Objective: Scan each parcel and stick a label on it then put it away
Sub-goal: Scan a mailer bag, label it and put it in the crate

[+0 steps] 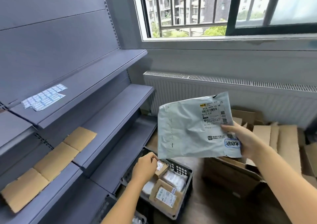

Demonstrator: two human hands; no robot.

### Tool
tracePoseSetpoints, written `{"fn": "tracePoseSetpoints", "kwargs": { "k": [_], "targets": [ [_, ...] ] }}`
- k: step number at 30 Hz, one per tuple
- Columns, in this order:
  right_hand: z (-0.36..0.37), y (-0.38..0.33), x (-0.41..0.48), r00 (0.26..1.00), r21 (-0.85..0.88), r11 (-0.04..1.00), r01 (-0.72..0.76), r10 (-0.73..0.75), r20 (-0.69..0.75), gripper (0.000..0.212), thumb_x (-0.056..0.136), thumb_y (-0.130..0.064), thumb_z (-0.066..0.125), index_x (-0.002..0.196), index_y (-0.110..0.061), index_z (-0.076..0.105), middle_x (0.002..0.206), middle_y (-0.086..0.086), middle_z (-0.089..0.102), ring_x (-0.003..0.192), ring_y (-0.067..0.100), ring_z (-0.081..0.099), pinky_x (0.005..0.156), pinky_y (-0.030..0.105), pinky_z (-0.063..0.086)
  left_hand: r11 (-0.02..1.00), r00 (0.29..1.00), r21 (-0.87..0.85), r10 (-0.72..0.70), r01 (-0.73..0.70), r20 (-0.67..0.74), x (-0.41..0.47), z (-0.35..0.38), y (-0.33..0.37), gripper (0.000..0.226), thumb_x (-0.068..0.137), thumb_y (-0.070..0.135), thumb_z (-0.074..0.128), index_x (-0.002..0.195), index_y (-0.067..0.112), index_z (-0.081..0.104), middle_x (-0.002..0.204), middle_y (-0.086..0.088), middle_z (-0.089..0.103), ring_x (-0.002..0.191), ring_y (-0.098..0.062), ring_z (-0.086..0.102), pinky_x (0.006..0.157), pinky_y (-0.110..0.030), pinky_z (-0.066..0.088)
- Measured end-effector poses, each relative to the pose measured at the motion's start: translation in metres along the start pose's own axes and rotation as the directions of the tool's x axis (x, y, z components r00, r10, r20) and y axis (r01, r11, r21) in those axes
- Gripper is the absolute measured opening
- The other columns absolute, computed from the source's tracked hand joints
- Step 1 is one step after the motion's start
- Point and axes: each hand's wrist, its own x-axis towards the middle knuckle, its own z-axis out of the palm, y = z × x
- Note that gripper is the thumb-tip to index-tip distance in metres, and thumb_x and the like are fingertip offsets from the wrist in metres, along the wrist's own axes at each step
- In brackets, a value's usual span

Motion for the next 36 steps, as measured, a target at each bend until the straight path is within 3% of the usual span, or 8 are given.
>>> {"fn": "tracePoseSetpoints", "kwargs": {
  "k": [3,7,12,16,21,28,31,36],
  "targets": [
    [0.008,-0.012,0.041,1.000,-0.012,1.000,-0.016,0.016,0.009,0.029,0.095,-0.006,0.046,0.109,-0.028,0.057,0.081,0.007,0.074,0.062,0.023,0.070,0.054,0.038,0.059,0.967,0.996,-0.244,-0.083,0.073,-0.033,0.042,-0.006,0.000,0.027,0.096,0.016,0.038,0.080,0.024,0.058,0.078,0.007,0.064,0.065,-0.009,0.054,0.060,-0.024,0.042],
    [0.022,-0.032,0.095,0.998,-0.046,0.998,-0.041,0.044,0.045,0.027,0.094,-0.005,0.046,0.108,-0.026,0.057,0.083,0.009,0.074,0.065,0.026,0.069,0.058,0.040,0.058,0.835,0.979,-0.520,-0.201,0.179,0.014,0.099,-0.018,-0.003,0.033,0.101,0.032,0.037,0.089,0.013,0.061,0.084,-0.004,0.065,0.065,-0.015,0.055,0.065,-0.028,0.047],
    [0.051,-0.046,0.152,0.987,-0.106,0.992,-0.069,0.083,0.136,0.028,0.094,-0.004,0.045,0.106,-0.025,0.058,0.087,0.010,0.072,0.064,0.025,0.069,0.057,0.040,0.057,0.628,0.974,-0.752,-0.211,0.200,0.082,0.129,-0.038,-0.003,0.040,0.099,0.046,0.037,0.103,0.014,0.061,0.099,-0.006,0.068,0.089,-0.022,0.065,0.077,-0.033,0.051],
    [0.089,-0.044,0.199,0.958,-0.188,0.976,-0.108,0.153,0.244,0.031,0.093,-0.004,0.047,0.110,-0.027,0.058,0.093,0.013,0.073,0.069,0.028,0.069,0.065,0.045,0.057,0.616,0.969,-0.770,-0.245,0.170,0.018,0.136,-0.059,-0.021,0.032,0.095,0.048,0.042,0.106,0.022,0.057,0.109,-0.003,0.066,0.095,-0.015,0.064,0.073,-0.026,0.052],
    [0.155,-0.036,0.252,0.881,-0.307,0.941,-0.145,0.264,0.393,0.029,0.092,-0.005,0.047,0.104,-0.028,0.061,0.084,0.010,0.074,0.062,0.026,0.069,0.058,0.044,0.057,0.538,0.886,-0.817,-0.457,0.210,-0.073,0.115,-0.081,-0.061,0.033,0.096,0.047,0.040,0.106,0.020,0.056,0.105,-0.001,0.064,0.094,-0.017,0.063,0.090,-0.039,0.050],
    [0.225,-0.025,0.298,0.692,-0.463,0.873,-0.157,0.431,0.579,0.023,0.093,-0.006,0.047,0.108,-0.021,0.058,0.085,0.014,0.073,0.063,0.029,0.070,0.053,0.043,0.058,0.246,0.676,-0.965,-0.727,0.086,-0.125,0.086,-0.087,-0.075,0.024,0.096,0.038,0.047,0.093,0.018,0.061,0.081,0.003,0.069,0.067,-0.013,0.064,0.066,-0.027,0.049],
    [0.238,-0.022,0.313,0.621,-0.511,0.847,-0.148,0.481,0.618,0.020,0.093,-0.005,0.048,0.104,-0.019,0.057,0.079,0.012,0.073,0.059,0.027,0.069,0.049,0.041,0.057,0.148,0.685,-0.989,-0.721,0.008,-0.103,0.088,-0.072,-0.066,0.018,0.094,0.027,0.054,0.099,0.014,0.065,0.095,-0.002,0.073,0.083,-0.013,0.068,0.073,-0.028,0.053],
    [0.245,-0.011,0.338,0.541,-0.609,0.785,-0.111,0.562,0.626,0.018,0.093,-0.007,0.050,0.105,-0.018,0.057,0.083,0.010,0.074,0.064,0.026,0.071,0.056,0.040,0.058,0.155,0.555,-0.986,-0.815,-0.069,-0.167,0.100,-0.035,-0.053,0.031,0.087,0.000,0.061,0.118,0.001,0.059,0.106,-0.008,0.070,0.095,-0.019,0.066,0.083,-0.028,0.053]
  ]
}}
